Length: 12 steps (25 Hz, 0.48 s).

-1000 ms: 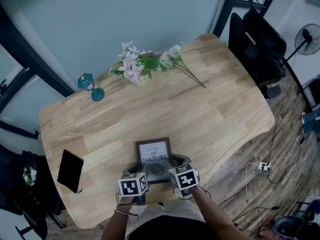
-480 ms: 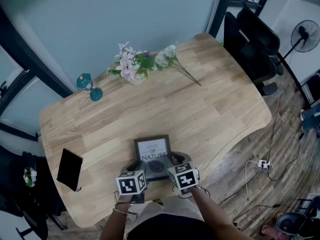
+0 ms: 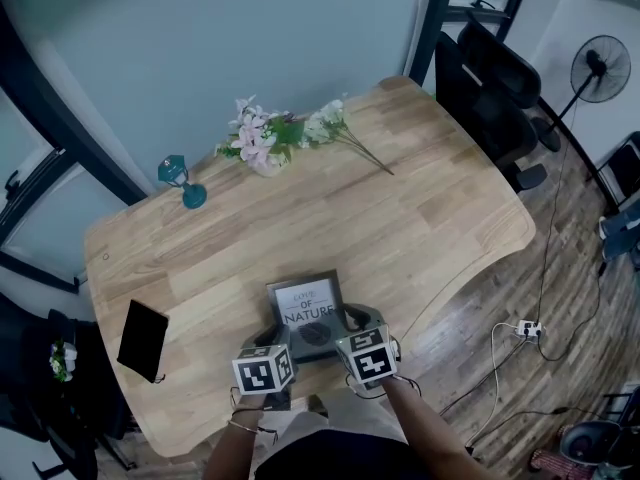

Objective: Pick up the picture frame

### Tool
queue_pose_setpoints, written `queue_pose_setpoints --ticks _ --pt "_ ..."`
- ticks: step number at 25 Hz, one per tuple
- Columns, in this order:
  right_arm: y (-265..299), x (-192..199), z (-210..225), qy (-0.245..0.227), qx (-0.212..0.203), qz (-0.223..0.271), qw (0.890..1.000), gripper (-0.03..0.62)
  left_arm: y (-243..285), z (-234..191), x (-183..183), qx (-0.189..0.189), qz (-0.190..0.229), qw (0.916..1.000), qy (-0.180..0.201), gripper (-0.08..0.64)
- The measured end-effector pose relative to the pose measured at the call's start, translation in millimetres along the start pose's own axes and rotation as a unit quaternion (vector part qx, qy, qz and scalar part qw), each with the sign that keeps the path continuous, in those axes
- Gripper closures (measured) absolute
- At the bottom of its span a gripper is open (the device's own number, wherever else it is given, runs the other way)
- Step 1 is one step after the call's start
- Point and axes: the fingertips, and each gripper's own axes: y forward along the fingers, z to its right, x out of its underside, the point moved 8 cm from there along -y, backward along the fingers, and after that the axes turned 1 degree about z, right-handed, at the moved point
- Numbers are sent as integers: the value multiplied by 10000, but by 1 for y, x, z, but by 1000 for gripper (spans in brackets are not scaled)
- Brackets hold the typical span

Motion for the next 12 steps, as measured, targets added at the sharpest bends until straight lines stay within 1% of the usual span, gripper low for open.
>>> queue_pose_setpoints --ticks 12 --pt "-31 -3 -14 -78 121 389 9991 514 -26 9 8 180 323 9993 69 489"
